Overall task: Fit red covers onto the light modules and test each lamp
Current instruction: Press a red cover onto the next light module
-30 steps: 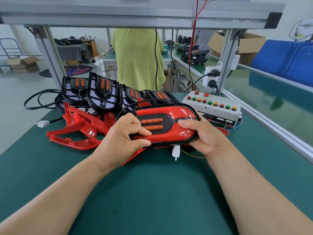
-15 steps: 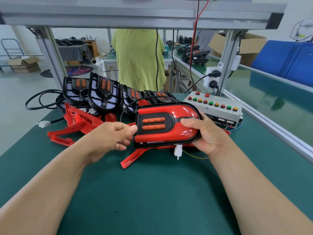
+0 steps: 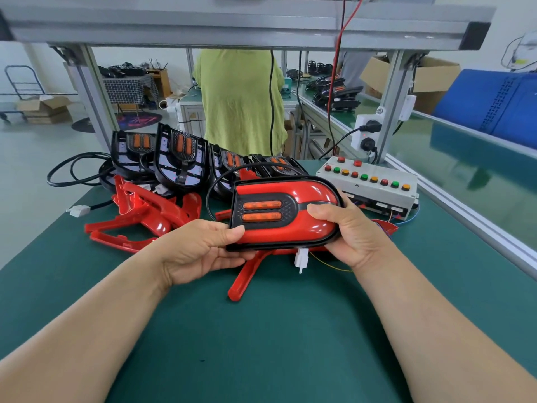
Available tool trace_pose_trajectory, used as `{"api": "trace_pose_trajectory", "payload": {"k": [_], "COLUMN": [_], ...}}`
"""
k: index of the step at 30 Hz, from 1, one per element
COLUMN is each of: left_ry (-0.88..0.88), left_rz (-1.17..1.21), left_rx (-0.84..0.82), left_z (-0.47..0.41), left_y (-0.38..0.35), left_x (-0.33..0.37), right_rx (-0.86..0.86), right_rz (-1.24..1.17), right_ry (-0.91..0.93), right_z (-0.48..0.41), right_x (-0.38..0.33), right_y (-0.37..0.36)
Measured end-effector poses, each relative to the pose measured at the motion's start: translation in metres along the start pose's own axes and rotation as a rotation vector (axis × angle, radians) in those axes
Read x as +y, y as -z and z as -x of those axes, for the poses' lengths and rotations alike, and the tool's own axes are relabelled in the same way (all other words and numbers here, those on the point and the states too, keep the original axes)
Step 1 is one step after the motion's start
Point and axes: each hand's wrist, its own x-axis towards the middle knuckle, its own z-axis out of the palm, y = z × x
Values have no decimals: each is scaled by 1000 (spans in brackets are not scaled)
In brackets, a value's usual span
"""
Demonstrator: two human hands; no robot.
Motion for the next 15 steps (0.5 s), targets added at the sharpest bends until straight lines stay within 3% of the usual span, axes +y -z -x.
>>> {"api": "trace_pose_trajectory", "payload": {"k": [15], "left_ry": [-95], "left_rz": [-94], "left_rx": [134], "left_z": [1], "left_y": [-11], "left_x": [2], "right_rx": [1], "right_rz": [-2], "right_ry": [6], "right_z": [1], "right_x": [-4], "right_y": [2]}}
